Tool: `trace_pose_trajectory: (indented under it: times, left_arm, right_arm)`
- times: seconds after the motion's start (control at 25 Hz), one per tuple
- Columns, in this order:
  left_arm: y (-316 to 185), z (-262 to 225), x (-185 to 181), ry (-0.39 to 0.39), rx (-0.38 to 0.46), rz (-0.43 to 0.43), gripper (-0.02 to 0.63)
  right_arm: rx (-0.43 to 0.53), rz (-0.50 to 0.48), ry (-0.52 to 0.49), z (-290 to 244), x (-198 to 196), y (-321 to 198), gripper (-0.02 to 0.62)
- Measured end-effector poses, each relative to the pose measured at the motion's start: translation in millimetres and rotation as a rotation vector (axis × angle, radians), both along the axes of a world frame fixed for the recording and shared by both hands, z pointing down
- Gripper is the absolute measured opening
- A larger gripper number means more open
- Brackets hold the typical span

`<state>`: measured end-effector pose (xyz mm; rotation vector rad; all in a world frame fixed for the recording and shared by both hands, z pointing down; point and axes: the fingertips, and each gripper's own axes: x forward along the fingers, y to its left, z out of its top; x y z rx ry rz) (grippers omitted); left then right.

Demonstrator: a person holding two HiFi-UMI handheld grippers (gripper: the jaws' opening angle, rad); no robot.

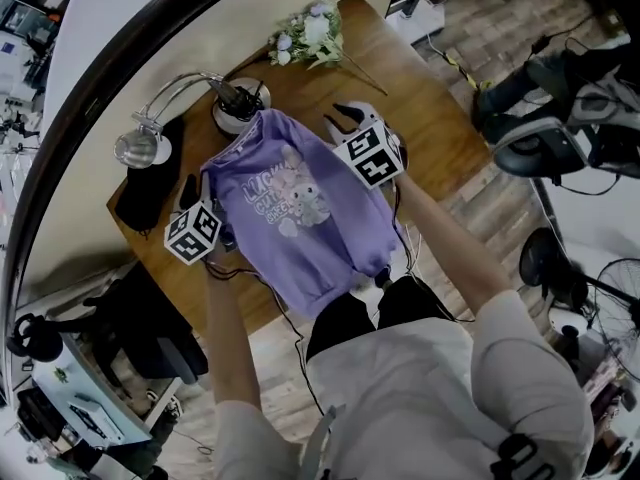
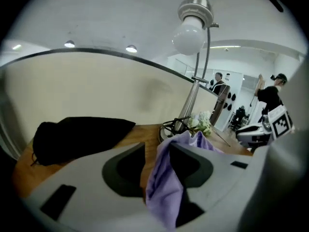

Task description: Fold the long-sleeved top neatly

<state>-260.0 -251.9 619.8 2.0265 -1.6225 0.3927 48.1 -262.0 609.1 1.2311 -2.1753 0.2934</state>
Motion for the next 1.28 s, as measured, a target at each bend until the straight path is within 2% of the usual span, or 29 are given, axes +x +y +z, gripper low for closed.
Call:
trace_pose_trajectory:
  times: [0.16, 0.24, 0.44, 0.76, 0.84, 1.0, 1.12, 1.2, 1.28]
  left_arm:
    - [21.5, 17.1, -1.0, 0.005, -0.141, 0.081, 0.165]
    - [32.2, 19.0, -2.8, 0.025, -0.178, 0.091, 0.208]
    - [61.2, 7.3, 2.8, -0.012, -0.133, 0.097, 0.209]
    - [145.3, 5.9, 48.0, -0.042, -0.072, 0.115, 0.207]
    - [171.3, 11.9, 67.1, -0.035, -0.072, 0.127, 0.207]
    - [217.1, 28.6, 100.7, -0.017, -0.088, 0.126, 0.206]
    - [240.0, 40.0, 119.7, -0.006, -0.108, 0.121, 0.206]
    - [251.6, 43.8, 131.0, 0.001, -0.117, 0.116, 0.206]
    - [261.5, 44.8, 141.6, 0.006, -0.119, 0.113, 0.206]
  right_arm:
    - [-0.054, -0.047, -0.014, 10.3, 13.0, 44.7, 0.109]
    - [-0.07, -0.066, -0.016, 13.3, 20.4, 67.9, 0.109]
    - [-0.113, -0.103, -0.028, 28.7, 33.6, 128.2, 0.107]
    - [-0.194, -0.143, -0.097, 60.6, 27.7, 226.5, 0.107]
    - [-0.204, -0.204, -0.089, 70.8, 23.7, 257.8, 0.108]
    - [-0.207, -0.391, -0.002, 98.3, 15.0, 321.7, 0.123]
    - [-0.22, -0.476, 0.032, 115.3, 9.1, 358.6, 0.133]
    - [-0.261, -0.47, 0.029, 127.4, 10.9, 374.3, 0.14]
    - [-0.338, -0.386, -0.028, 138.1, 17.7, 382.2, 0.141]
